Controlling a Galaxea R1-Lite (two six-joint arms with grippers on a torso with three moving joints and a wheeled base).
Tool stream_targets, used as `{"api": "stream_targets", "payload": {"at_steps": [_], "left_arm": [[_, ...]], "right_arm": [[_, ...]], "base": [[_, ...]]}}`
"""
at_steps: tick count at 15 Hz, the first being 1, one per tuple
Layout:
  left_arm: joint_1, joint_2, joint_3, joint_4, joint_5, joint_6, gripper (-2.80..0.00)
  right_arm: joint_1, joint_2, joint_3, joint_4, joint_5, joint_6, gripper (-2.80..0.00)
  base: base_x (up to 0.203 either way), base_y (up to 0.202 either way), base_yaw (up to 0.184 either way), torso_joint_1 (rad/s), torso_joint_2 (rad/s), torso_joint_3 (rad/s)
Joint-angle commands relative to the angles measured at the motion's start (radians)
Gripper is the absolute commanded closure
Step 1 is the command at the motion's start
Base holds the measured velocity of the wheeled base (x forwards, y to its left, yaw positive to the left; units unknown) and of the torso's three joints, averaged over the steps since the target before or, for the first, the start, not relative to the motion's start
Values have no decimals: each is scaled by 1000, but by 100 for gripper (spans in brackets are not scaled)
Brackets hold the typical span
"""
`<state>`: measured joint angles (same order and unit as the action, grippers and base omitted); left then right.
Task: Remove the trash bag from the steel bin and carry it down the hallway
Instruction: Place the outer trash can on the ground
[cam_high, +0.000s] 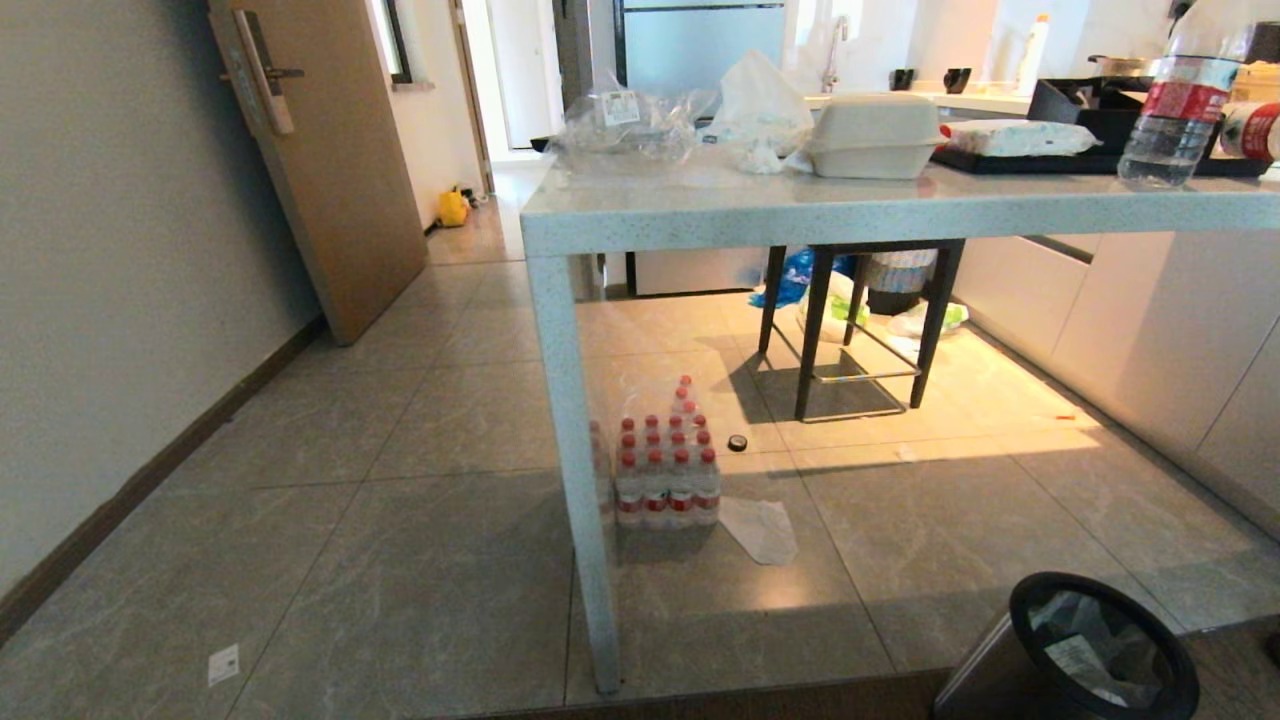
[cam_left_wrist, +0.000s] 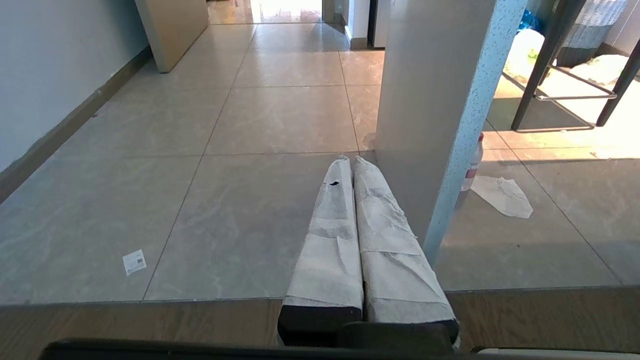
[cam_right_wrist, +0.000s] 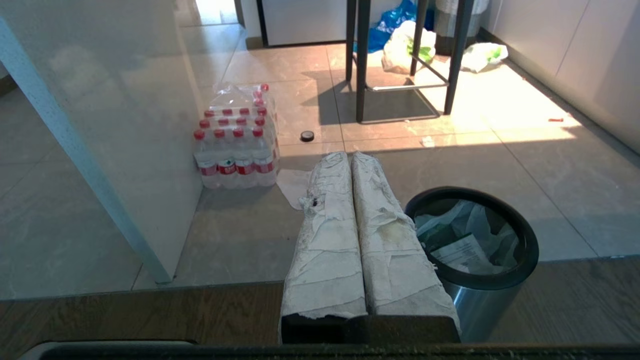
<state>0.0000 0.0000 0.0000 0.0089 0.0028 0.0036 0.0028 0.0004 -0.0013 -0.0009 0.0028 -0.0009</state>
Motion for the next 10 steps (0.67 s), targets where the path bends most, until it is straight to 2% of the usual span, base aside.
{"api": "stream_targets", "payload": {"at_steps": [1,10], "left_arm": [[0,0,0,-1,0,3,0],[0,0,0,-3,0,3,0]], "right_arm": [[0,0,0,-1,0,-1,0],[0,0,0,-1,0,-1,0]], "base": [[0,0,0,2,7,-102],[0,0,0,2,2,-188]]}}
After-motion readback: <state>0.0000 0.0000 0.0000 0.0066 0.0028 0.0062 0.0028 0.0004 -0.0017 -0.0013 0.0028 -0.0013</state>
